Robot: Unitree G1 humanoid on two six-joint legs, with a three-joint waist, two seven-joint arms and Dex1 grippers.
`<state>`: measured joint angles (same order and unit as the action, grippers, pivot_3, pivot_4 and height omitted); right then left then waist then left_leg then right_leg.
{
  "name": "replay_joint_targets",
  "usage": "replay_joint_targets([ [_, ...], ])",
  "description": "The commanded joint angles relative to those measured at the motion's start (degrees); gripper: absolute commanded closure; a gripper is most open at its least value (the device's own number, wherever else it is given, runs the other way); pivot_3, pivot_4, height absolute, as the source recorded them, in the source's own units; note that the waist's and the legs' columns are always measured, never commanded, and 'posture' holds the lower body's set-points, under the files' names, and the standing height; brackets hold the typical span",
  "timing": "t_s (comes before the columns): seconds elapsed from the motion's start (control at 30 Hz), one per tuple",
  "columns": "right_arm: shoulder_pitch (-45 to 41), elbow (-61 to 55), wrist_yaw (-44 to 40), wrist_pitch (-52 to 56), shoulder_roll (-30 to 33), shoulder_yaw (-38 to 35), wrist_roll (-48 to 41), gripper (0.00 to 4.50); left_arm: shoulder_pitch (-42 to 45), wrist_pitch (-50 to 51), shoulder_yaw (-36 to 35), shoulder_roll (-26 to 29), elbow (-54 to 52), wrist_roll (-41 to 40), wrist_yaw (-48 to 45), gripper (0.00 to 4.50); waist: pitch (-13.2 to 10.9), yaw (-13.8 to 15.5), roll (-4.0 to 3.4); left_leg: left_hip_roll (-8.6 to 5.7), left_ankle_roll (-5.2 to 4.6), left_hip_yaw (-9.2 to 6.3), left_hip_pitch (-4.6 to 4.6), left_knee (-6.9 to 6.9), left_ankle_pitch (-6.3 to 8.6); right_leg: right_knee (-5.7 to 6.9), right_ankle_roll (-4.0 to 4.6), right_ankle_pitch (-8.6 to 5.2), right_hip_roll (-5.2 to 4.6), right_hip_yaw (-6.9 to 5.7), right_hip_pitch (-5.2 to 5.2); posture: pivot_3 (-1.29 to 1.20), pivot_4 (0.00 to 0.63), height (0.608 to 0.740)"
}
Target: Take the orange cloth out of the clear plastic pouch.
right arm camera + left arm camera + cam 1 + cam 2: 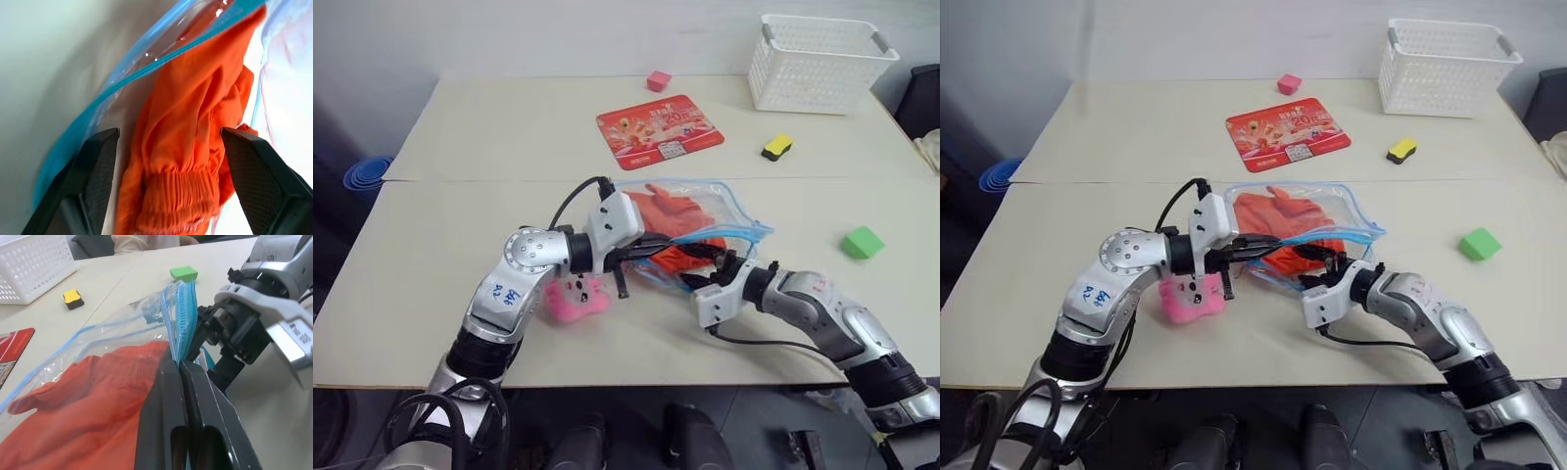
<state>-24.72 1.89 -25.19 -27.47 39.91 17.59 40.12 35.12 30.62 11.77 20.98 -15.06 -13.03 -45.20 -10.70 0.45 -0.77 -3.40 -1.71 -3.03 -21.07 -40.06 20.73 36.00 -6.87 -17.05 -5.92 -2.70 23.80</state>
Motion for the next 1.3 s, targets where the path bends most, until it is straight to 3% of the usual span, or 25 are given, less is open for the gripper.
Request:
replay_joint_targets([
  [0.03,-1.21,5.05,3.55,3.41,-4.54,3.54,5.35,1.04,1.88,1.33,-0.82,-1.73,-2.52,-2.25,1.36,4.50,0.03,-0.43,0.04,0.00,0.02,0.00,0.01,0.00,-0.01,0.01,0.00,0.00,0.00,0.02,-0.01,0.00,0.150,0.740],
  [0.17,-3.96,9.64,7.95,8.72,-10.69,3.90,6.96,1.04,2.21,1.83,-0.70,-1.95,-2.60,-2.26,1.82,4.50,0.13,-0.93,0.16,0.10,0.12,0.08,0.13,0.04,-0.05,0.05,0.01,0.00,0.15,0.05,-0.02,0.00,0.150,0.740],
  [0.3,-5.03,11.80,9.21,10.87,-12.59,4.02,6.76,1.22,1.71,1.96,-0.86,-1.40,-2.69,-2.14,2.01,4.50,0.13,-0.86,0.16,0.10,0.14,0.07,0.14,0.03,-0.06,0.07,0.02,0.00,0.16,0.20,-0.02,0.00,0.150,0.740],
  [0.37,-4.77,12.09,8.41,10.52,-12.17,4.33,5.90,1.63,1.27,2.19,-1.01,-1.10,-2.82,-2.14,2.14,4.50,0.13,-0.71,0.16,0.10,0.14,0.07,0.15,0.03,-0.06,0.07,0.02,0.00,0.16,0.24,-0.02,0.00,0.150,0.740],
  [0.63,-3.40,8.75,5.59,7.82,-7.91,4.71,3.71,4.36,0.13,2.84,-1.67,-2.41,-1.36,-1.64,5.93,4.50,0.16,-0.35,0.19,0.06,0.13,-0.02,0.14,0.03,-0.06,0.04,0.02,0.00,0.14,0.21,-0.06,0.00,0.150,0.740],
  [0.67,-3.12,8.12,5.26,7.44,-7.28,4.79,3.62,4.49,0.16,3.02,-1.78,-2.86,-1.01,-1.61,6.67,4.50,0.17,-0.29,0.21,0.05,0.13,-0.05,0.14,0.03,-0.06,0.01,0.02,0.00,0.13,0.19,-0.08,0.00,0.150,0.740],
  [0.93,2.27,-4.35,1.06,-1.53,2.63,3.14,0.16,4.49,2.63,4.40,-5.26,-8.15,5.17,-0.41,15.51,4.50,0.18,0.21,0.23,0.01,0.13,-0.09,0.09,0.04,-0.06,-0.02,0.01,0.00,0.12,0.14,-0.08,0.00,0.150,0.740],
  [1.17,3.52,-11.77,-4.09,-9.19,9.93,-2.28,-15.23,4.49,0.80,-8.77,3.40,-1.36,12.14,12.97,16.46,4.50,0.18,-0.56,0.23,0.09,0.16,0.02,0.11,0.11,-0.06,-0.02,0.01,0.00,0.21,0.10,-0.01,0.00,0.150,0.740],
  [1.3,2.57,-14.92,-9.27,-0.88,12.00,-7.50,-20.81,4.49,-1.67,-16.85,6.62,2.26,12.20,15.09,11.73,4.50,0.17,-0.51,0.23,0.13,0.17,0.03,0.10,0.11,-0.06,-0.07,0.02,0.00,0.20,0.11,0.00,0.00,0.150,0.740],
])
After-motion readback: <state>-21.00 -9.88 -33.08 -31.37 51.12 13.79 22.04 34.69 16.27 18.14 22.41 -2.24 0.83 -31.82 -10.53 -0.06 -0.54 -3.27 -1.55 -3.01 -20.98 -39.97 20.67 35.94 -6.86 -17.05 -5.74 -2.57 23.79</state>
